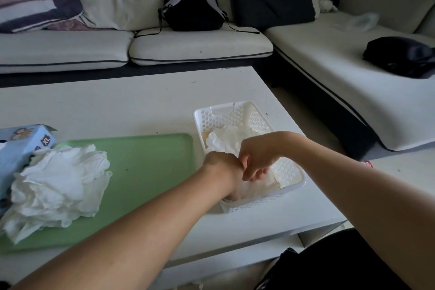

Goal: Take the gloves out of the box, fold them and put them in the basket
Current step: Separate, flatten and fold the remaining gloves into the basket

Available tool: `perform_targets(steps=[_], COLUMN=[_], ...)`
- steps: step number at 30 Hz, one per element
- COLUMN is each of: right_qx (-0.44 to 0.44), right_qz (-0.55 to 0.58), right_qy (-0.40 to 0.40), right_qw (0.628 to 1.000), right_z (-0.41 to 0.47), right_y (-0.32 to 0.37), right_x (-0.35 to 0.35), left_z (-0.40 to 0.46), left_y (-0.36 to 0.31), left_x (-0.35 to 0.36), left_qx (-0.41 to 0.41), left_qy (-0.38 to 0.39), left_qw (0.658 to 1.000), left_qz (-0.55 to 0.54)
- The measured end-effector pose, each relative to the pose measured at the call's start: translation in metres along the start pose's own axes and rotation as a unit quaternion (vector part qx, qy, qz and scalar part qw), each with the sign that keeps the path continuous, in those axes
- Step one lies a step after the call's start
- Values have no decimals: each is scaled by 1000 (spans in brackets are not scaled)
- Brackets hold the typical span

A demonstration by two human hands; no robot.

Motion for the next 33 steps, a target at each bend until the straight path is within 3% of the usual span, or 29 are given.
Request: perform_targets(steps=[3,5,11,14,19,25,28,31,33], right_qx=[40,64,74,65,83,83,62,48,68], right_qz=[29,-15,-120,-121,-144,-172,-78,-73,-90], right_qy=[63,78,62,66,6,-26,-83,-171,-139], right_qw=[997,995,988,988,986,981,992,981,984], right_z=[-5,-7,-3,-5,-6,-13,-13,-13,-5], right_y=[-11,-16,-14,-14,-16,-12,-13,-11,-9], right_x=[16,19,20,18,7,0,-21,-42,-35], left_z=[3,6,17,19,13,21,23,14,5], left_y=[1,1,12,17,9,1,2,5,12], left_x=[1,4,11,7,7,17,19,7,-2], left_qx=[-6,0,12,-5,-27,-27,-11,-2,12], left_qy=[21,46,92,68,22,-43,-22,-11,-21], left_qw=[1000,998,996,997,997,999,1000,1000,998], left_qz=[-19,-31,-16,-31,-67,19,16,-16,-53])
Point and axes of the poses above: each hand's wrist, its own z-axis towards the middle knuckle, its own x-axis out of the palm, y = z × x, the point moved 9 cm from there along z, towards the middle knuckle, and after that the axes turned 4 degrees about x, right-handed, at the moved point
